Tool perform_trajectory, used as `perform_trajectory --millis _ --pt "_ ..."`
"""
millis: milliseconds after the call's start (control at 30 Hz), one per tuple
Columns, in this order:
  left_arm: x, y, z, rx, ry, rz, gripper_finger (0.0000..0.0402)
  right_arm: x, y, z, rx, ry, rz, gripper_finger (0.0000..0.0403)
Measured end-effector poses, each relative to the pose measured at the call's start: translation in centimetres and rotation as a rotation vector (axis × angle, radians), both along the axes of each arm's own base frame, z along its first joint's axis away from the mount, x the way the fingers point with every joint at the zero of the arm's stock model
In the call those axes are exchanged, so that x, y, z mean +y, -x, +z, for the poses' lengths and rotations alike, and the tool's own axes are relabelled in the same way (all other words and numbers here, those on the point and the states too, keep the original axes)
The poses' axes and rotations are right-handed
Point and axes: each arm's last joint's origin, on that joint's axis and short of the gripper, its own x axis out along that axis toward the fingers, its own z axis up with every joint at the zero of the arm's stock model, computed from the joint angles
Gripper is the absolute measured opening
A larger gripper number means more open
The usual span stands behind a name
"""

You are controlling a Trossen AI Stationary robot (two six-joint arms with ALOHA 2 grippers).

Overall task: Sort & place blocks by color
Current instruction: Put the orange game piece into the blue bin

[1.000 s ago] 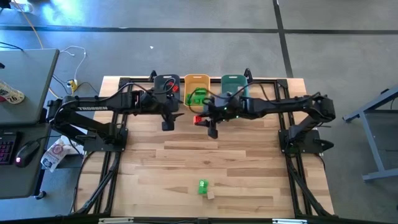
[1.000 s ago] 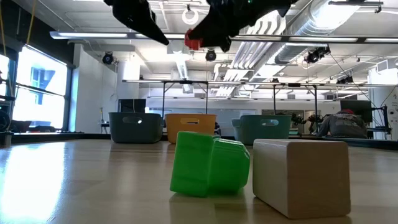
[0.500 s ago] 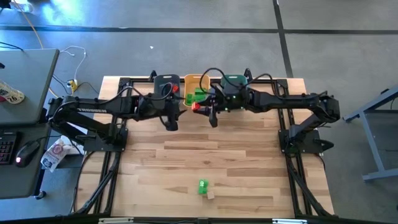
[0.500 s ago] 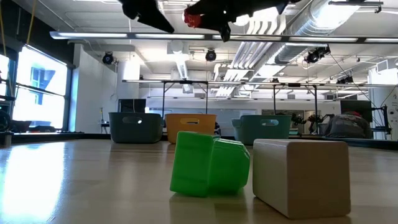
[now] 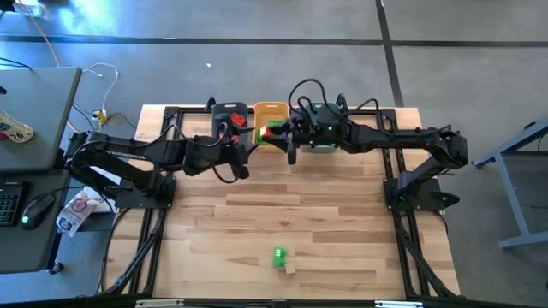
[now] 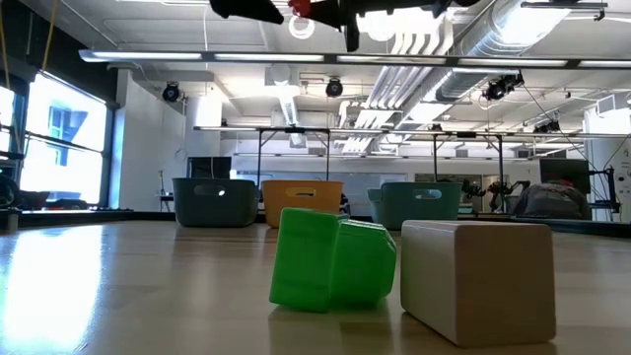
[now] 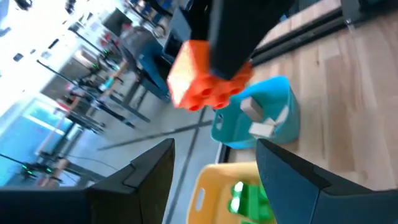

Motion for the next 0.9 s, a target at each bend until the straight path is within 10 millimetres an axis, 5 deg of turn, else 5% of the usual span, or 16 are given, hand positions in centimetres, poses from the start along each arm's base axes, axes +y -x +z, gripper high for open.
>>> perform_trajectory --millis 900 --pt "-0.2 -0.4 2.0 -0.147 -0.101 -0.015 0.0211 -0.5 -0.1 1.3 -0.156 -0.069 -0.058 0.0111"
